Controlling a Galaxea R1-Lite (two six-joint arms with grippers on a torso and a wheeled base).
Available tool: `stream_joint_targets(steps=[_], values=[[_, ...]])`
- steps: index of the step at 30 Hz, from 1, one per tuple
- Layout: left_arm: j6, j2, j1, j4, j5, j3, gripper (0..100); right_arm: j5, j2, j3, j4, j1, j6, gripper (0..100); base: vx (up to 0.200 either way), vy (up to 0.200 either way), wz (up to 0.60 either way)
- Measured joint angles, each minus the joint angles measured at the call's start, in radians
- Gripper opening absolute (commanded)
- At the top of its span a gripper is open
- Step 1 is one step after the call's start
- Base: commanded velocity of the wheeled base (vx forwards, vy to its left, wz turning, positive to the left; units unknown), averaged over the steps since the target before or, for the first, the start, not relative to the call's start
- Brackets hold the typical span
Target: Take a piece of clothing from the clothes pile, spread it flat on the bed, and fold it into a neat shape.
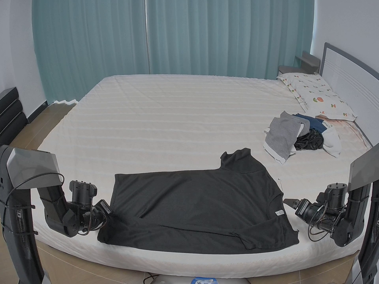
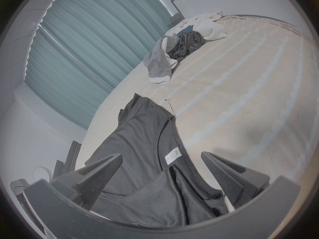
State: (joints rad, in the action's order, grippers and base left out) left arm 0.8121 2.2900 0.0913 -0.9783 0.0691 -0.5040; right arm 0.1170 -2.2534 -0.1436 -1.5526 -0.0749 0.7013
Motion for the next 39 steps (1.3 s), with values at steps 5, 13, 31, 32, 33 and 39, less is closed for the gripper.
stream_joint_targets(steps=[5, 13, 31, 32, 33, 39], values=[[0.044, 0.002, -0.02, -0.044, 0.008, 0.019, 0, -0.001, -0.004, -0.015, 0.0, -0.003, -0.003, 100, 0.0, 0.0, 0.0], [0.068, 0.001, -0.026, -0.084, 0.007, 0.039, 0, 0.0, -0.003, -0.057, 0.0, -0.041, -0.059, 100, 0.0, 0.0, 0.0], [0.071, 0.007, -0.026, -0.084, -0.002, 0.039, 0, 0.305, -0.115, -0.135, 0.0, 0.016, -0.227, 100, 0.0, 0.0, 0.0], [0.071, 0.007, -0.026, -0.084, -0.002, 0.039, 0, 0.31, -0.126, -0.14, 0.0, 0.018, -0.236, 100, 0.0, 0.0, 0.0], [0.071, 0.007, -0.026, -0.084, -0.003, 0.039, 0, 0.314, -0.139, -0.146, 0.0, 0.018, -0.241, 100, 0.0, 0.0, 0.0], [0.073, 0.009, -0.027, -0.084, -0.003, 0.037, 0, 0.339, -0.185, -0.162, 0.0, 0.016, -0.268, 100, 0.0, 0.0, 0.0]])
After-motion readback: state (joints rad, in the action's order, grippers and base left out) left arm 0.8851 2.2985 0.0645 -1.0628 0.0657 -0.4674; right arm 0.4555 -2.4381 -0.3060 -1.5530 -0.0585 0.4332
